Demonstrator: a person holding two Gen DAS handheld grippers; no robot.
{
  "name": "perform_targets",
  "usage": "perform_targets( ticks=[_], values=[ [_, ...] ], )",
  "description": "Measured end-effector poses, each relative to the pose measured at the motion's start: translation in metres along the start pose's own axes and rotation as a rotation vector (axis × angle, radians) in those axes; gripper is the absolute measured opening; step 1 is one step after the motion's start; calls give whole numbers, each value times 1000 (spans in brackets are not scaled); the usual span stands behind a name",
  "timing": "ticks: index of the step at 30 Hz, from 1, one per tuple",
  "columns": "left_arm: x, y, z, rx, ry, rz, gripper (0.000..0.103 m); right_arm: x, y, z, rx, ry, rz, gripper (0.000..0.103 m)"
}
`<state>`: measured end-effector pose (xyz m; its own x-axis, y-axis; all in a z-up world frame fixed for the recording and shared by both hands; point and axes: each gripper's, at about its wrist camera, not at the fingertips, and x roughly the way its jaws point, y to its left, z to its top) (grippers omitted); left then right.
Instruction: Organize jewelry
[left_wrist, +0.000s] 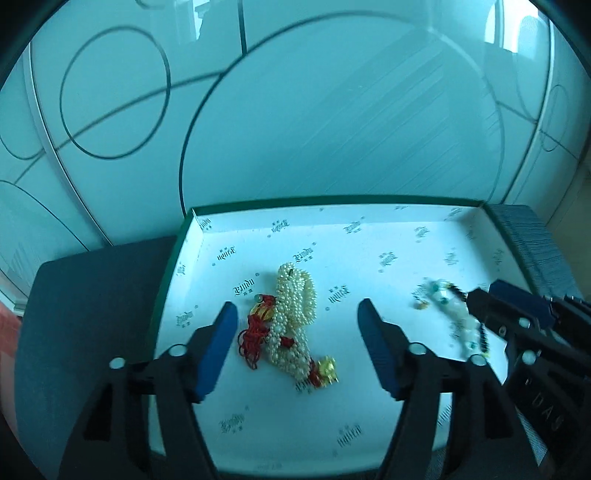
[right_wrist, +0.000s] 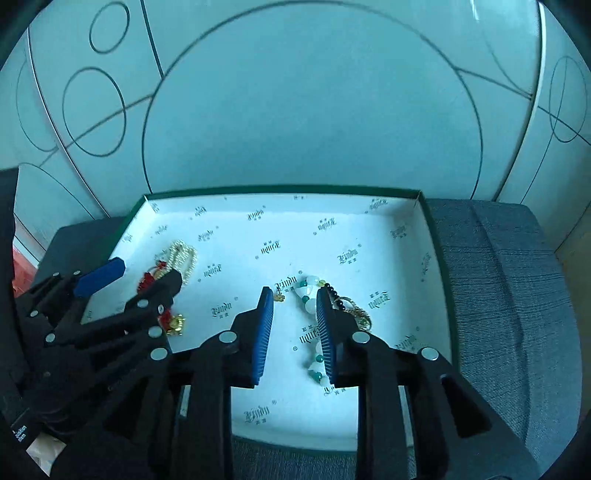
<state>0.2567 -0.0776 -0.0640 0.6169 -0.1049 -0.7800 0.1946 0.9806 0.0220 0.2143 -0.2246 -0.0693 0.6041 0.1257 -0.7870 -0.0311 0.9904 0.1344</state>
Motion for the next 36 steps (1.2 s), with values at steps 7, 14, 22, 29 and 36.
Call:
perform_targets(
  ticks=[7,14,22,29,36],
  values=[
    [-59,18,-26,-50,-1,-19,74,-62,-7,-21,4,-46,4,31],
    [-97,29,-82,-87,32,5,74,-98,-11,-78,17,-14,10,31],
    [-126,33,-144,-140,52,7,74,-116,5,-145,-23,32,3,30],
    [-137,35,-179,-177,64,-1,74,-115,15,-168,-33,63,17,30],
    [-131,38,-188,-184,79,13,74,-106,25,-174,-57,74,18,29]
  ],
)
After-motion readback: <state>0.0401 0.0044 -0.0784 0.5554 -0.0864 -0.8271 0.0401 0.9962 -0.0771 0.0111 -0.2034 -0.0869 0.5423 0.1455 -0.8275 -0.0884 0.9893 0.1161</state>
